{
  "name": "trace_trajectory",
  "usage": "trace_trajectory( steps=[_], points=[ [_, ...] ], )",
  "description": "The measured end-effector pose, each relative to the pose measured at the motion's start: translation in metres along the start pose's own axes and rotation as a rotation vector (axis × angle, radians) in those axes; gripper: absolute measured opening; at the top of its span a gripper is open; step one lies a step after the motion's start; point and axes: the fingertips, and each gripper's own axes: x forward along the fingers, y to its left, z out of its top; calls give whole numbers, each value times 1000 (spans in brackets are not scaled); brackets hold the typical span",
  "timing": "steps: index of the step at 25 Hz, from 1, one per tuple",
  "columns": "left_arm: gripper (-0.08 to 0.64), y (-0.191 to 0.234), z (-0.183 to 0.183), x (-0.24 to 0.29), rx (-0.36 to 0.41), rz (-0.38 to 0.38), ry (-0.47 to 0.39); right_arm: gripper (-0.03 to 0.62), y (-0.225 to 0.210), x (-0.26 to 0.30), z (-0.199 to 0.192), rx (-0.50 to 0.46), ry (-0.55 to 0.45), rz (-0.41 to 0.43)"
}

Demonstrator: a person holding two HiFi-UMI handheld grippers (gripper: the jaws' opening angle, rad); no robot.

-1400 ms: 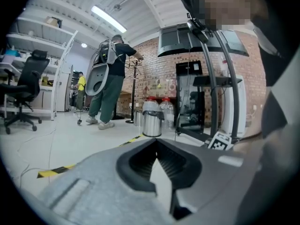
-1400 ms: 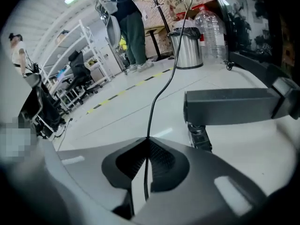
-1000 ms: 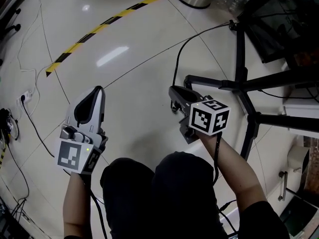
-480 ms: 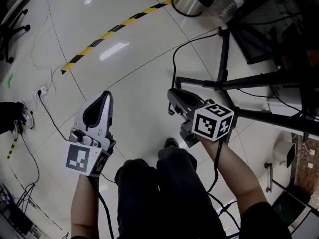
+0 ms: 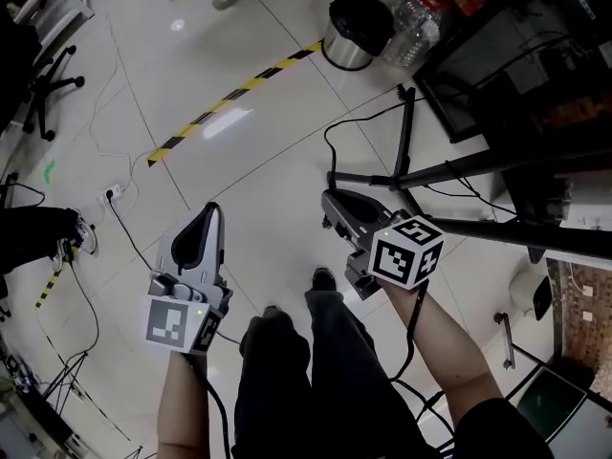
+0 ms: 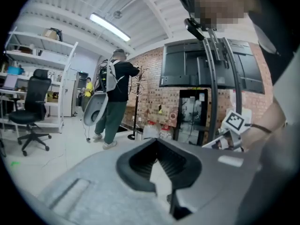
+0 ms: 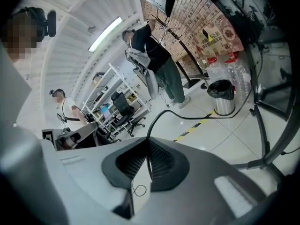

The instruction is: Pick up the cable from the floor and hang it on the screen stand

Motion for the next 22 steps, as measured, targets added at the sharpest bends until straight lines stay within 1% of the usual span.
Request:
trace_trajectory(
  steps=[2,5,7,12,16,19,21,22],
  points=[
    [5,-8,19,-7,-14,3,-5,15,16,-17,17,4,-8,8],
    [5,-27,47,-17,0,-24,12,15,42,-44,34,12,1,8],
    [5,-38,70,-24,11,-39,13,15,61,-63,45,-3,14,2],
    [5,-65,143,-26,35,-55,-55,15,103,-111,84,-102,12,1],
    [5,-99,189,-26,63,-116,-89,15,130,-149,122,-164,-10,-7],
    [5,-121,216,-20,85,-150,-75,15,141,-171,154,-226,-47,-13],
    [5,-133,234,-14,84,-164,-59,15,144,-185,177,-237,-86,-19],
    [5,-138,242,-10,89,-178,-70,15,145,-193,189,-241,-109,-26]
  ],
)
